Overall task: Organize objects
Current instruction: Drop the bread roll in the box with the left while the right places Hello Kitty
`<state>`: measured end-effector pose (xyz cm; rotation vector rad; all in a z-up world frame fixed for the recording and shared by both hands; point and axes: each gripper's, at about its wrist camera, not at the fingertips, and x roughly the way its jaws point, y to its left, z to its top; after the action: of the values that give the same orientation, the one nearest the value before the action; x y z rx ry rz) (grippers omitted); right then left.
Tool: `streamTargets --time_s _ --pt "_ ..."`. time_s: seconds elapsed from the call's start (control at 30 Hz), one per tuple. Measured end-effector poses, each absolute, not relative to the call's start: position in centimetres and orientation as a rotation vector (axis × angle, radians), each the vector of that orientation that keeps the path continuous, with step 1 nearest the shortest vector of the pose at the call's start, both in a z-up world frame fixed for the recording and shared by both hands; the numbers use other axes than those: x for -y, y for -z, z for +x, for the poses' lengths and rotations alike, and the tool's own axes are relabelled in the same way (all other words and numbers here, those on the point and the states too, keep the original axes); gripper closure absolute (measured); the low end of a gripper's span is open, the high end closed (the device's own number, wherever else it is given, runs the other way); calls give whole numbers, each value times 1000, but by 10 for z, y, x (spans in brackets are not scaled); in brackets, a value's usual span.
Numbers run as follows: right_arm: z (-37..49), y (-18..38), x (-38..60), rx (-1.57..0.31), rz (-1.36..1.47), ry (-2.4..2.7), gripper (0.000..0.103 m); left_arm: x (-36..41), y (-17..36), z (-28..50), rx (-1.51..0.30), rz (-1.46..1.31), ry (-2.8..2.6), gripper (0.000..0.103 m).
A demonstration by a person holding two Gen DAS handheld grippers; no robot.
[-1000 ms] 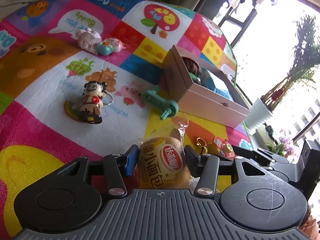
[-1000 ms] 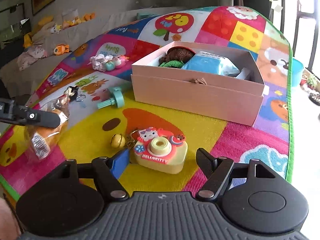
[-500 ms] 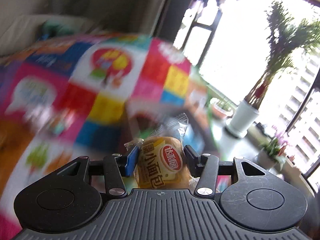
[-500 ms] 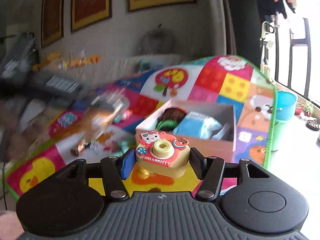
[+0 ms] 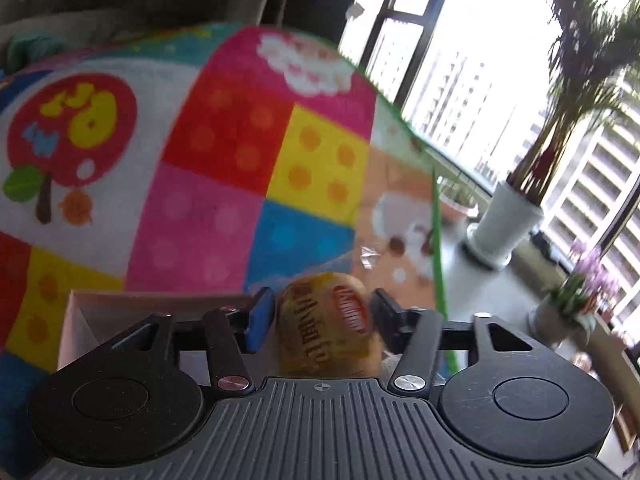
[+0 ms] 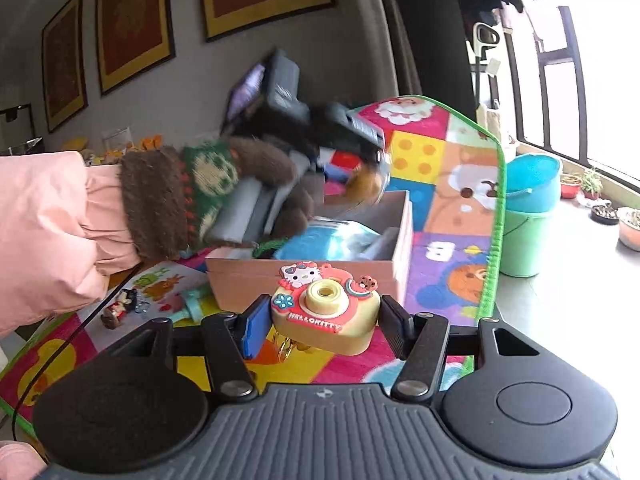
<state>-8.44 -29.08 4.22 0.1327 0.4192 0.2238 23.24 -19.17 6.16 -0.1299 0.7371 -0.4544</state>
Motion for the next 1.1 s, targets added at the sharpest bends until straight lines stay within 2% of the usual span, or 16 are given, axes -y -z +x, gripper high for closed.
streamTargets --time_s 0.17,0.23,0.3,0.5,0.73,0.83,1.1 --pt "-83 -33 294 -418 139 -235 45 214 -73 227 -892 88 398 37" --pt "-79 -32 292 -422 147 -239 45 213 -65 230 -1010 66 409 35" --pt "-77 -32 291 -417 150 -243 45 209 -60 228 -1040 43 404 33" --pt "-82 -34 289 -406 122 -240 45 181 -79 213 -939 -93 469 38" --pt "-74 -31 290 -436 149 -244 45 148 -119 200 -790 -229 531 38" --pt "-76 -32 292 -427 163 -248 45 117 -129 171 -695 -272 555 38" --pt "-60 -62 301 -438 215 -287 45 33 -95 53 -567 -131 473 38"
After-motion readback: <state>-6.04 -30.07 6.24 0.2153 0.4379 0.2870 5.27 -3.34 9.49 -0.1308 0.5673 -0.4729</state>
